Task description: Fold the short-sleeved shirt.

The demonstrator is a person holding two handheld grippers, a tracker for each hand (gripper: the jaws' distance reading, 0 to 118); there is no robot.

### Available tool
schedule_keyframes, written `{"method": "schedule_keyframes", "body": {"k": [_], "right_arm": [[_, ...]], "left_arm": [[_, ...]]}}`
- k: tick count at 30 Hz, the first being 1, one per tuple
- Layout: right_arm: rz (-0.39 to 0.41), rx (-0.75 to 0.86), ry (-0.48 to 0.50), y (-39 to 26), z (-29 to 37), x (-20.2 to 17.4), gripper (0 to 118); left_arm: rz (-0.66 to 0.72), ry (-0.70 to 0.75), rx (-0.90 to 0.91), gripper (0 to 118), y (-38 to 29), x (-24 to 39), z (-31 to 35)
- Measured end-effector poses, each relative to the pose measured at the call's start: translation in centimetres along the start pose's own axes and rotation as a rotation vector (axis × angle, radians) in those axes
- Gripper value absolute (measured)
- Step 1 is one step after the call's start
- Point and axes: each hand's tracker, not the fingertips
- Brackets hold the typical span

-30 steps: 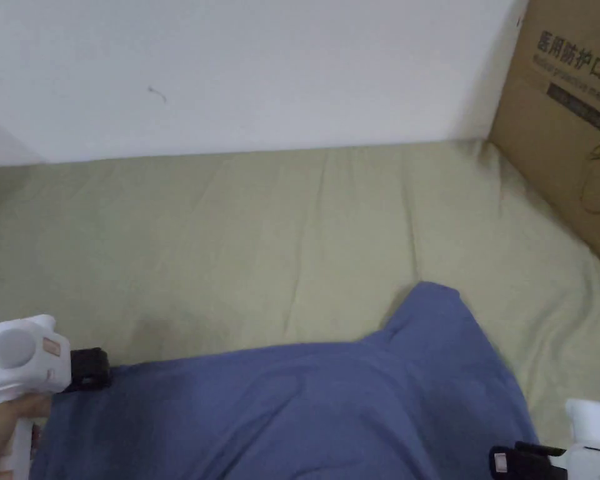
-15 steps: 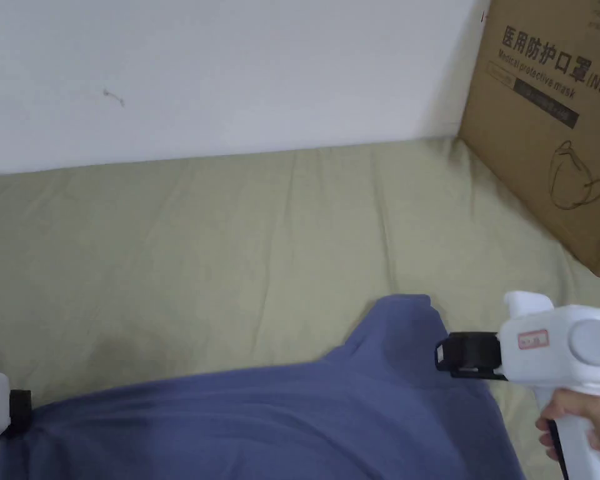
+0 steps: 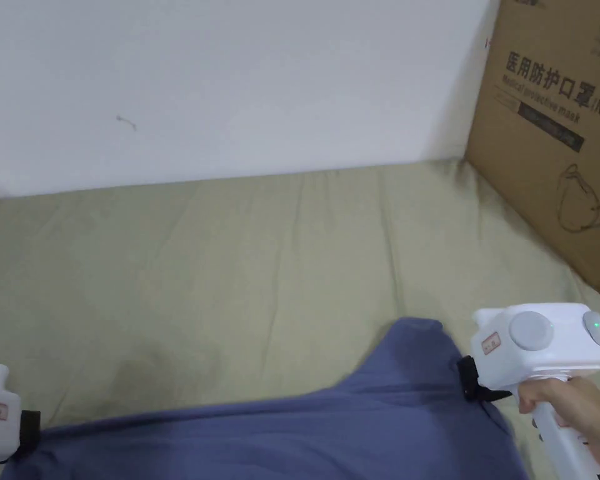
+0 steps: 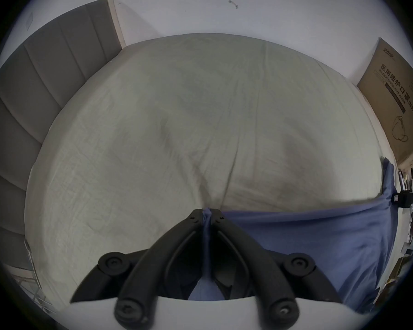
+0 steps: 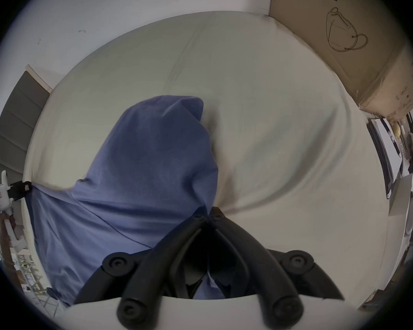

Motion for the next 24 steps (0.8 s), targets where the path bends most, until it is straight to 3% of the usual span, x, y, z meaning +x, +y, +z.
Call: {"method": "schedule_keyframes", "body": {"k": [3,6,9,13,16,24], "right_arm": [[-0.072,0.055,0.049,0.3,2.8,0.4,0],[-0.083,0.107,0.165,1.0,6.6,0.5,0],[-0.051,0.178,0.144,2.1,11.0,-0.4,0],[-0.092,0.244,0.202,4.1,16.2,-0.6,0],[-0.034,0.308,0.173,5.4,20.3,-1.6,0],[-0.105,0.493,0.248,10.7,31.8,-2.1,0]], "left_arm": [[0.001,-0.018,0.010,3,0.5,-0.4,1.7],[0.045,-0.058,0.061,3,1.4,-0.9,4.6],[-0.001,-0.060,0.118,3,2.3,-0.7,8.0],[-0.007,-0.073,0.214,3,4.0,-1.0,13.3],[0.001,-0.081,0.284,3,5.9,-1.0,17.7],[-0.029,-0.042,0.516,3,12.7,-0.7,30.1]]}}
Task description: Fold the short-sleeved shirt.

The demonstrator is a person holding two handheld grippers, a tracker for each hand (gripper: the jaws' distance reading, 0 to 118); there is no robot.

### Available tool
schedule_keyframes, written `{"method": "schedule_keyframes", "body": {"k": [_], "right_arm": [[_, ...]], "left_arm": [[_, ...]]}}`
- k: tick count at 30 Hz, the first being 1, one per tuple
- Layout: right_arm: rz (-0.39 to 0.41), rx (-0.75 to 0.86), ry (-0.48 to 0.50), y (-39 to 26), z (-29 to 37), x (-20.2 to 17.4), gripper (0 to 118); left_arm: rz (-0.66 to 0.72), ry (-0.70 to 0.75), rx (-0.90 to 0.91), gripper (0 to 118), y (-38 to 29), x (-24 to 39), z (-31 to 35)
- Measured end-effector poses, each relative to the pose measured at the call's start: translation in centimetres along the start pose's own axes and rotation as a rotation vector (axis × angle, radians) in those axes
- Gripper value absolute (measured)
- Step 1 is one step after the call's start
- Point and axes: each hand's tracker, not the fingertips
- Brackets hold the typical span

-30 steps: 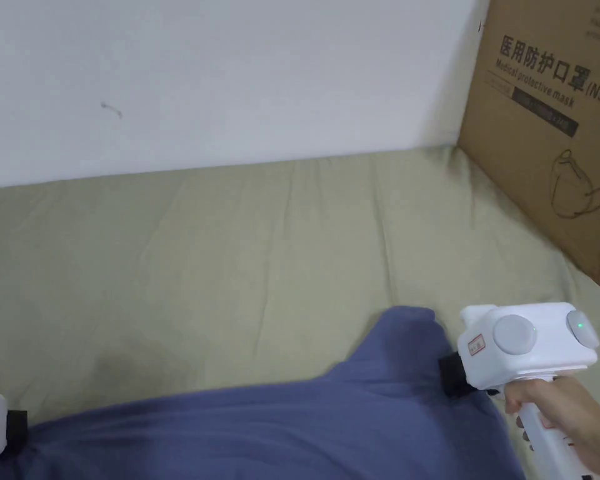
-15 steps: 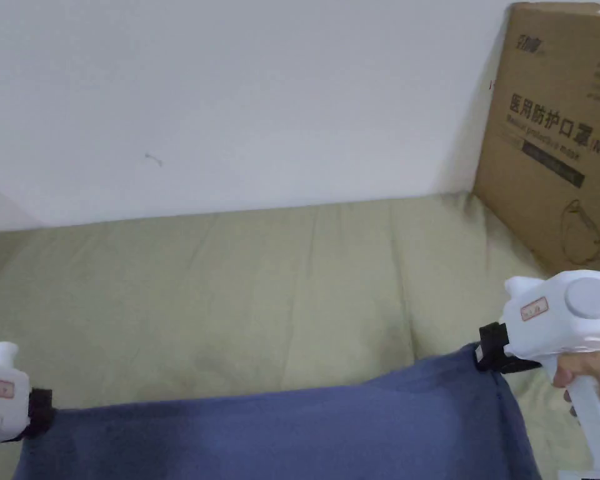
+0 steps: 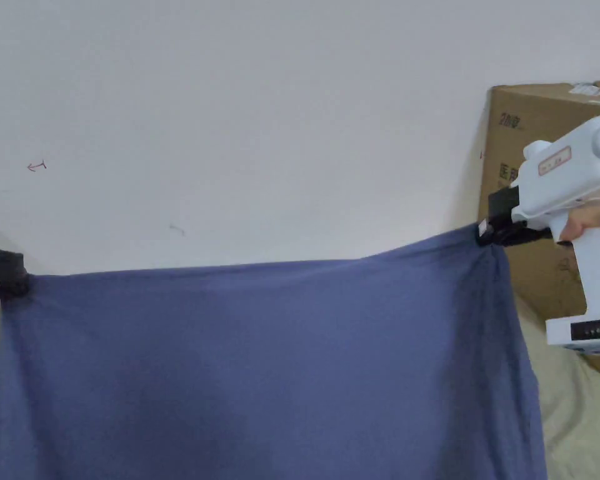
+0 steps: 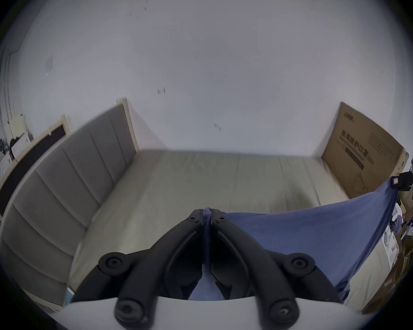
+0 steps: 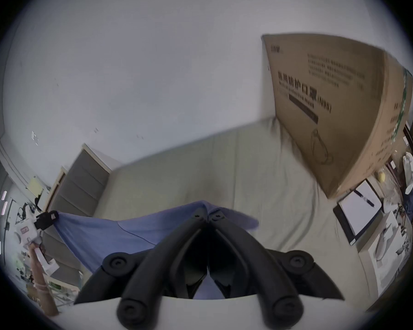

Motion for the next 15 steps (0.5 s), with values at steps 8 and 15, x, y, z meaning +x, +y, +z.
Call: {"method": "schedule_keyframes", "body": {"k": [8,15], "right_arm": [[0.035,0.140,0.023,9.3,6.0,-4.1,0],[0.074,0.254,0.037,15.1,11.2,-6.9,0]], "left_arm": [[0.005,0.062,0.147,3,9.5,1.3,3.5],[-0.054,0.127,0.281,3,14.5,2.4,5.9]]}}
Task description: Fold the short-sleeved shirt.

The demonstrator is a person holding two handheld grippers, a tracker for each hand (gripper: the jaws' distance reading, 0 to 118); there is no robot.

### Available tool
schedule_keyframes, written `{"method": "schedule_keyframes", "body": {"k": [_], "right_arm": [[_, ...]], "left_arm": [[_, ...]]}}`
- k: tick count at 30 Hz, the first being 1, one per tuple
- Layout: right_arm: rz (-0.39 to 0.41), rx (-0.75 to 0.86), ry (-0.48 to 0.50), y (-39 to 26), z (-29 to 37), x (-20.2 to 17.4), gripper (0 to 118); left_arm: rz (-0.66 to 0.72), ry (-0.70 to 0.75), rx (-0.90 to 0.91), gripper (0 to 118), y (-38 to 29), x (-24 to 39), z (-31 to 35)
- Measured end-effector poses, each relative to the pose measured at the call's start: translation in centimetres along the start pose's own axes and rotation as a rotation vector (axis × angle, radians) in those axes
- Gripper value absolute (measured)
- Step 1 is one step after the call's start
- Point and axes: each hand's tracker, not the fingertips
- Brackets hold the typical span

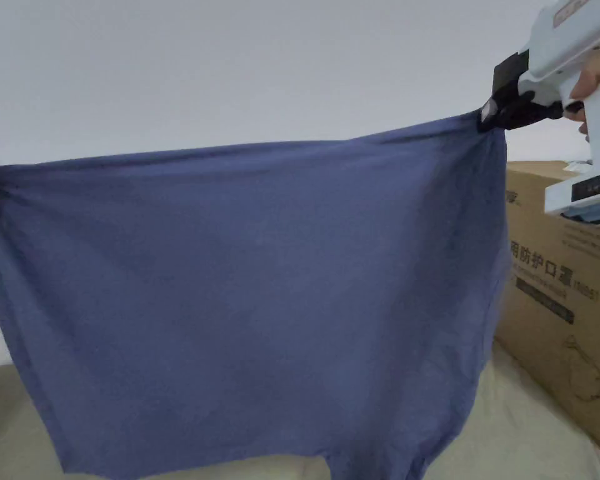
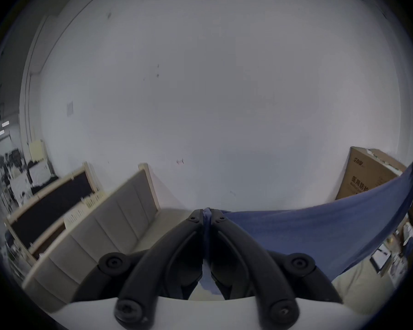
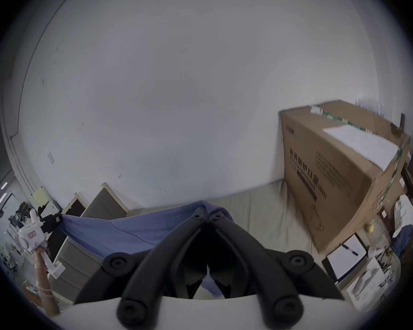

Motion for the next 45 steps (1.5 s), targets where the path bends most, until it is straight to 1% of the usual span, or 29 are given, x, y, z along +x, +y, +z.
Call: {"method": "schedule_keyframes", "body": {"k": [1,2,3,4,7,12,15,17,18,21,22,23,24,25,26,27,30,31,32,33,35,36,37,38,39,40,41,43,45], "right_arm": [[0.003,0.005,-0.007,0.6,0.4,-0.3,0],[0.012,0.023,0.001,1.0,0.8,-0.5,0],[0.018,0.030,-0.002,1.3,1.0,-0.8,0],[0.026,0.032,-0.020,1.4,1.1,-1.0,0],[0.036,0.027,-0.014,0.6,1.2,-0.9,0],[0.034,-0.032,-0.031,-2.1,-2.4,0.3,0],[0.053,-0.130,-0.042,-5.8,-5.8,1.3,0],[0.056,-0.191,-0.062,-9.0,-8.5,2.3,0],[0.051,-0.238,-0.080,-10.8,-10.0,3.0,0],[-0.023,-0.334,-0.096,-16.8,-14.3,5.4,0],[-0.026,-0.363,-0.107,-18.8,-15.7,6.1,0],[-0.008,-0.405,-0.110,-20.9,-17.0,6.7,0],[0.009,-0.432,-0.114,-23.2,-18.1,7.3,0],[0.009,-0.468,-0.127,-25.3,-19.2,8.0,0],[-0.005,-0.509,-0.131,-27.6,-20.1,8.6,0],[-0.035,-0.549,-0.143,-29.6,-21.0,9.4,0],[-0.073,-0.630,-0.166,-34.5,-22.5,11.0,0],[-0.070,-0.654,-0.165,-35.6,-22.5,11.3,0],[-0.053,-0.658,-0.166,-36.7,-22.4,11.6,0],[-0.044,-0.665,-0.179,-37.5,-22.5,12.2,0],[-0.063,-0.669,-0.168,-38.7,-21.9,13.4,0],[-0.080,-0.676,-0.161,-39.3,-21.3,13.8,0],[-0.076,-0.671,-0.158,-39.9,-20.1,13.5,0],[-0.059,-0.667,-0.127,-40.6,-18.8,13.2,0],[-0.027,-0.685,-0.094,-41.2,-17.7,13.0,0],[0.001,-0.671,-0.076,-41.9,-16.2,12.8,0],[0.006,-0.651,-0.077,-42.8,-14.6,12.7,0],[-0.003,-0.659,-0.071,-44.7,-11.2,13.0,0],[-0.014,-0.646,-0.038,-46.8,-7.0,13.0,0]], "left_arm": [[-0.011,0.005,-0.005,3,0.5,0.0,-0.1],[0.011,0.002,-0.006,3,1.0,-0.2,0.1],[0.068,-0.022,0.020,3,1.2,-0.3,0.0],[0.051,-0.030,0.004,3,1.6,-0.5,-0.1],[0.055,-0.029,0.015,3,1.7,-0.5,-0.7],[0.026,-0.006,0.008,3,-1.2,0.6,-3.1],[-0.026,0.029,-0.100,3,-6.2,1.5,-6.1],[0.005,0.013,-0.190,3,-10.7,1.8,-8.3],[-0.006,-0.007,-0.241,3,-13.3,1.8,-9.6],[0.003,0.019,-0.368,3,-21.1,2.6,-13.0],[0.028,0.039,-0.398,3,-23.7,2.9,-13.7],[0.032,0.030,-0.436,3,-26.2,3.3,-14.2],[0.021,0.014,-0.404,3,-28.8,3.5,-14.2],[0.009,0.034,-0.416,3,-31.0,4.0,-14.3],[-0.024,0.047,-0.473,3,-33.2,4.5,-14.8],[-0.022,0.033,-0.508,3,-34.8,4.8,-14.7],[0.013,0.020,-0.565,3,-39.2,5.0,-15.0],[0.031,0.028,-0.584,3,-40.3,4.6,-15.4],[0.015,0.024,-0.614,3,-41.3,4.5,-15.5],[-0.013,0.013,-0.623,3,-42.1,4.3,-15.2],[-0.096,0.028,-0.633,3,-43.3,3.6,-14.9],[-0.072,0.026,-0.626,3,-43.5,3.2,-14.2],[-0.055,0.007,-0.614,3,-43.6,2.6,-13.4],[-0.037,-0.007,-0.607,3,-43.5,2.2,-12.1],[0.016,-0.010,-0.578,3,-43.6,1.7,-10.5],[0.057,-0.029,-0.559,3,-43.7,1.1,-9.1],[0.090,-0.060,-0.542,3,-44.0,0.5,-7.3],[0.089,-0.118,-0.498,3,-44.9,-0.4,-3.3],[0.068,-0.092,-0.511,3,-46.0,-1.7,0.8]]}}
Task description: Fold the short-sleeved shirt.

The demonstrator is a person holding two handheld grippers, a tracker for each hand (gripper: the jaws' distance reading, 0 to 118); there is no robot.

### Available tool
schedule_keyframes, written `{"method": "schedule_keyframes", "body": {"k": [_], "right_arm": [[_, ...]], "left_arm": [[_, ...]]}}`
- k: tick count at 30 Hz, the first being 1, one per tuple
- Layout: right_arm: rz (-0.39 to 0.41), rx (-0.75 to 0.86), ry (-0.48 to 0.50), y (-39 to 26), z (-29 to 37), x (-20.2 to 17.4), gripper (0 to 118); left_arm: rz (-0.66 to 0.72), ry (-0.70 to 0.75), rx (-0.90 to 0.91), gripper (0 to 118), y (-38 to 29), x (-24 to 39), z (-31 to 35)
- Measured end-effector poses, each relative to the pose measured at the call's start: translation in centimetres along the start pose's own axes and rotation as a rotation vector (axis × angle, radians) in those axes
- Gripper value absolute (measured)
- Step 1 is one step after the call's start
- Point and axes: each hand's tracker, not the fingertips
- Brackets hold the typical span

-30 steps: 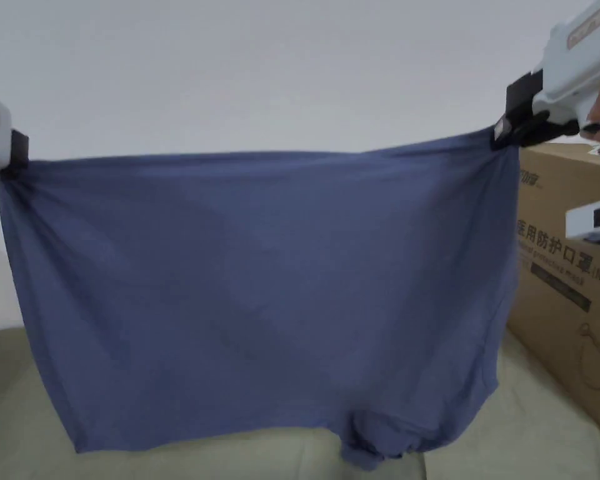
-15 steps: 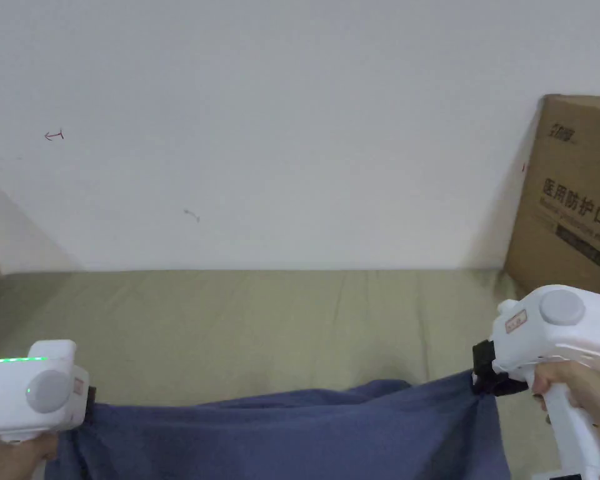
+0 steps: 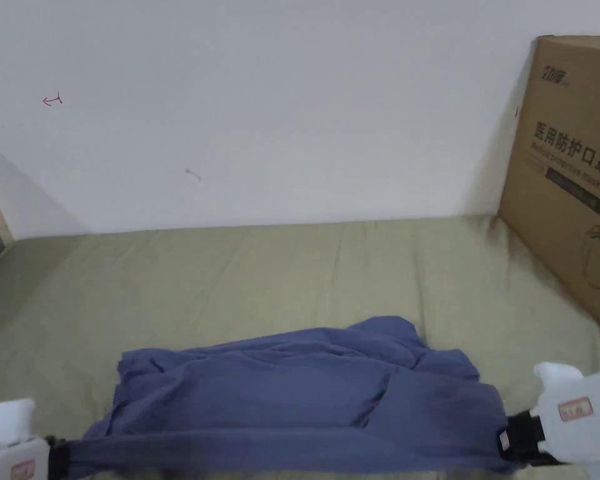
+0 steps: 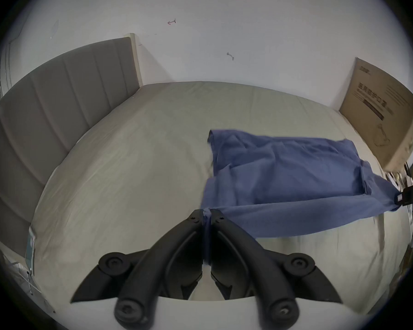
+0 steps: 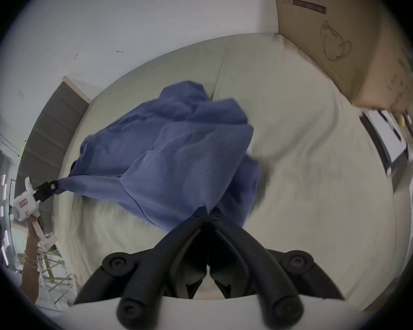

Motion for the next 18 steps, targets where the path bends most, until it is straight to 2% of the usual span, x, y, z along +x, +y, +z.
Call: {"method": "schedule_keyframes", "body": {"k": [2,4,5,7,11,14,18], "right_arm": [[0.018,0.006,-0.003,-4.1,2.0,-0.4,0],[0.096,-0.028,0.026,-7.7,4.0,-1.0,0],[0.097,-0.021,-0.007,-9.7,5.0,-1.5,0],[0.125,-0.028,-0.009,-13.4,6.7,-1.8,0],[0.084,-0.062,-0.005,-20.2,8.6,-1.4,0],[0.090,-0.072,-0.010,-23.7,9.3,-1.0,0],[0.043,-0.064,0.001,-25.4,9.5,-0.7,0]], "left_arm": [[0.004,-0.013,0.019,3,-3.4,-1.4,3.0],[0.035,-0.027,-0.005,3,-6.3,-2.6,5.8],[0.035,-0.020,0.000,3,-8.0,-3.2,7.2],[0.012,-0.003,-0.018,3,-11.3,-3.2,9.9],[-0.067,0.021,-0.079,3,-17.1,-4.2,13.4],[-0.067,0.027,-0.101,3,-20.1,-4.8,14.7],[-0.022,0.014,-0.092,3,-21.6,-5.7,15.7]]}}
